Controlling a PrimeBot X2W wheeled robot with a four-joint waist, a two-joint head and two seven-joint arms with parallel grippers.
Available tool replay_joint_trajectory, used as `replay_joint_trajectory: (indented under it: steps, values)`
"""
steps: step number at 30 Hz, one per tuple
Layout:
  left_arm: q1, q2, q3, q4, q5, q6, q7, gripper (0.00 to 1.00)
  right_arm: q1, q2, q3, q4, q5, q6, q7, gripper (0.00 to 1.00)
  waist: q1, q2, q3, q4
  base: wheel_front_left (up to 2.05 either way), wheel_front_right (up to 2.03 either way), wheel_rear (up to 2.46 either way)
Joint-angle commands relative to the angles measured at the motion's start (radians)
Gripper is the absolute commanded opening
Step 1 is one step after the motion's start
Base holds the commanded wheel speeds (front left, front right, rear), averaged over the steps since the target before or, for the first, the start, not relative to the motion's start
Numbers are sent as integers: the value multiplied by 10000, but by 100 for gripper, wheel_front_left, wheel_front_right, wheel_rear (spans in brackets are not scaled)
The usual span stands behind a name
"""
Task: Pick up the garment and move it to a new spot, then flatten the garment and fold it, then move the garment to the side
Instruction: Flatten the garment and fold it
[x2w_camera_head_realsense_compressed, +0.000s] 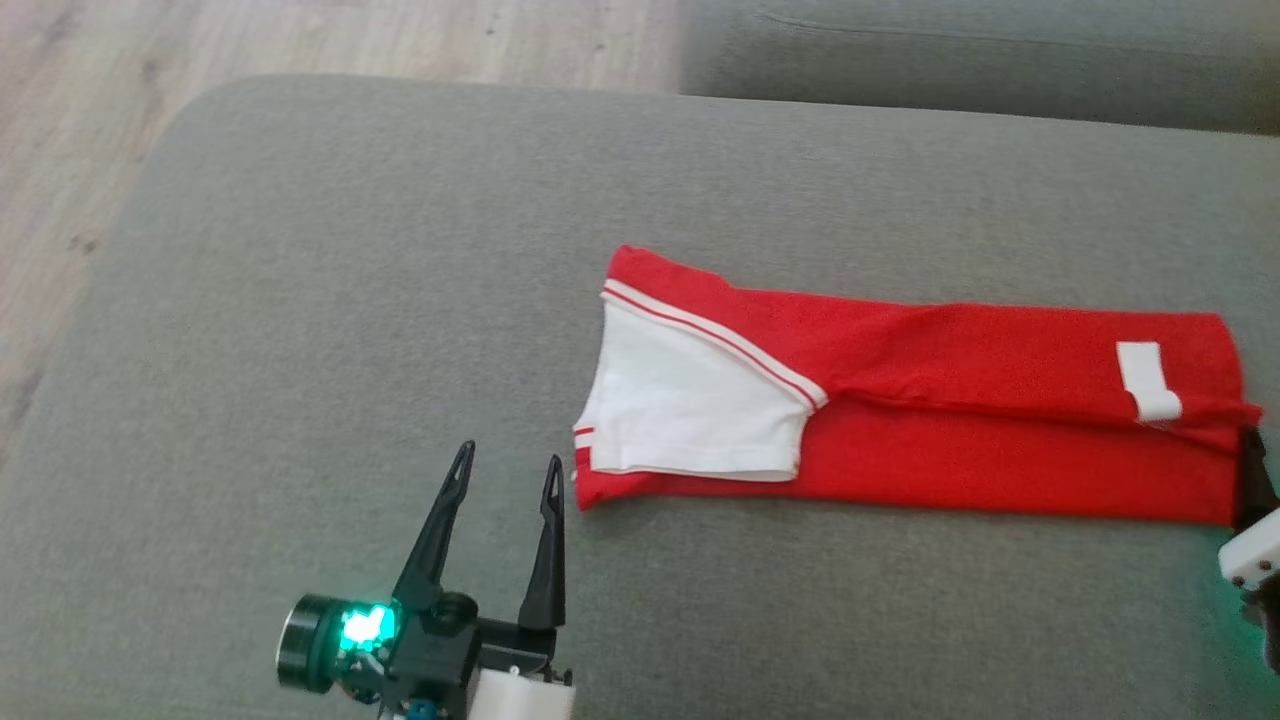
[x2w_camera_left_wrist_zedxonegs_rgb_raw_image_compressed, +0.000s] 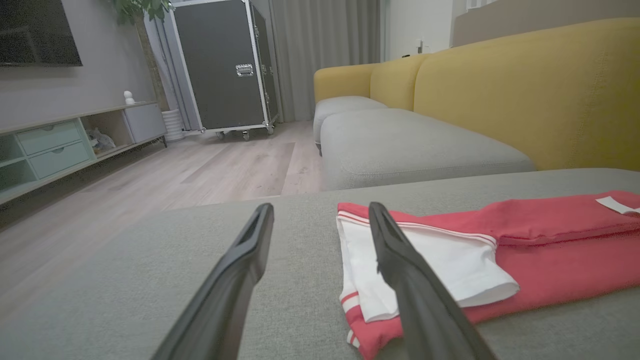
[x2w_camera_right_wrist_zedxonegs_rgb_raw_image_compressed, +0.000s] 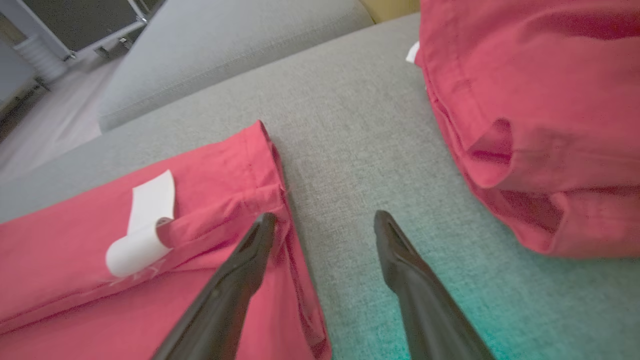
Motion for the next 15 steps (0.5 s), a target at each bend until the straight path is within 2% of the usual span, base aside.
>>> replay_joint_trajectory:
  steps: [1,2,3,4,5,6,7,8,12,15]
  values:
    - [-137,-88,597,-362,324,-100,-94,100,-420,-140,18,412,-250,-7,199,100,1,-1,29,265,0,0,0]
    - [-83,-157,674,-381,438,-168,-94,100,-516,-88,-2,681,-335,-7,325,100,1,-1,39,332,0,0,0]
    - [-38,-211,745,-377,542,-243,-94,100,-590,-18,-10,898,-392,-7,450,90,1,-1,43,384,0,0,0]
    - [2,-258,818,-363,636,-316,-94,100,-640,71,-1,1055,-430,-7,568,70,1,-1,42,420,0,0,0]
    - [38,-303,911,-357,720,-373,-94,100,-670,173,13,1151,-443,-7,678,45,1,-1,37,442,0,0,0]
    - [38,-303,911,-357,720,-373,-94,100,-670,173,13,1151,-443,-7,678,45,1,-1,37,442,0,0,0]
    - [77,-344,1003,-348,789,-436,-94,100,-679,267,15,1214,-422,-7,793,27,1,-1,28,452,0,0,0]
    - [121,-380,1098,-335,844,-499,-94,100,-663,353,42,1227,-398,-7,926,0,1,-1,14,449,0,0,0]
    - [325,-510,1508,-305,1034,-691,-94,100,-480,450,79,934,-229,-7,1091,0,1,-1,-82,311,0,0,0]
    - [457,-607,1778,-304,1163,-856,-95,100,-321,197,12,585,-107,-7,918,0,1,-1,-146,85,0,0,0]
